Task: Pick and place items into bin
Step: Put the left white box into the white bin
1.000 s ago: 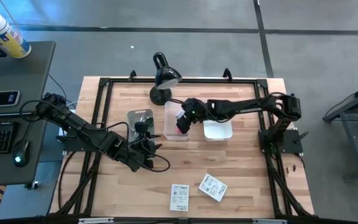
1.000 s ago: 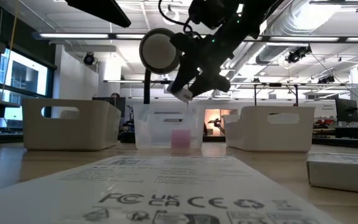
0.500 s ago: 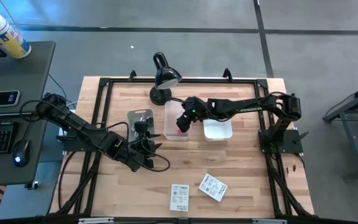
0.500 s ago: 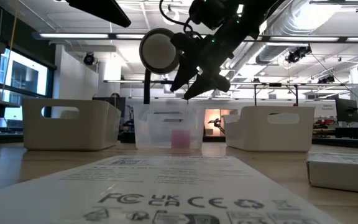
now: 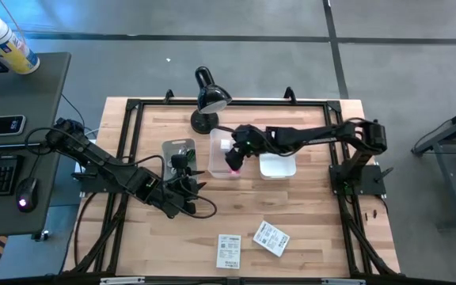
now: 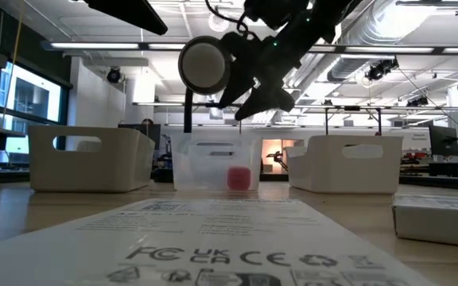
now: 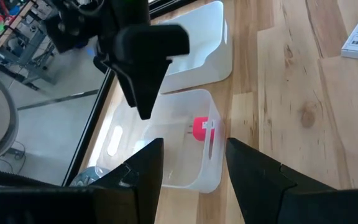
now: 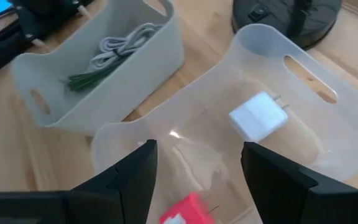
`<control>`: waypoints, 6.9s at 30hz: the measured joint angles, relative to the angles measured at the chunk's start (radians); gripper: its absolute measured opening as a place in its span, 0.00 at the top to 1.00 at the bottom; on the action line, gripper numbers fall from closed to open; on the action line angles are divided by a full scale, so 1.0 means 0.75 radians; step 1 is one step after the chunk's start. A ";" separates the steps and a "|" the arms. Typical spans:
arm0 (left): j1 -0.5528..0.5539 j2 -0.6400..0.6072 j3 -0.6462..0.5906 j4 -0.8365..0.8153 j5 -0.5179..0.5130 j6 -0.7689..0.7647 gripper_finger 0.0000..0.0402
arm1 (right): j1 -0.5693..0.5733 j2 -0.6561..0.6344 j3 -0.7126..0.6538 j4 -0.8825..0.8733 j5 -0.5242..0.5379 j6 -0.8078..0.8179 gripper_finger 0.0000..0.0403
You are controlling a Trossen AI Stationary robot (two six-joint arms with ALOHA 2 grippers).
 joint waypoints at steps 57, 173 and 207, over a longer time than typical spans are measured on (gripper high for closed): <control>-0.027 0.523 0.002 0.938 1.089 0.358 0.60 | 1.362 -0.419 -0.001 -1.186 0.561 0.991 0.49; 0.086 0.821 0.164 0.406 0.800 -0.167 0.72 | 0.880 0.065 -0.001 -0.562 0.212 1.403 0.49; 0.092 0.833 0.160 0.473 0.652 -0.198 0.72 | 0.813 0.003 -0.511 0.244 0.165 1.533 0.49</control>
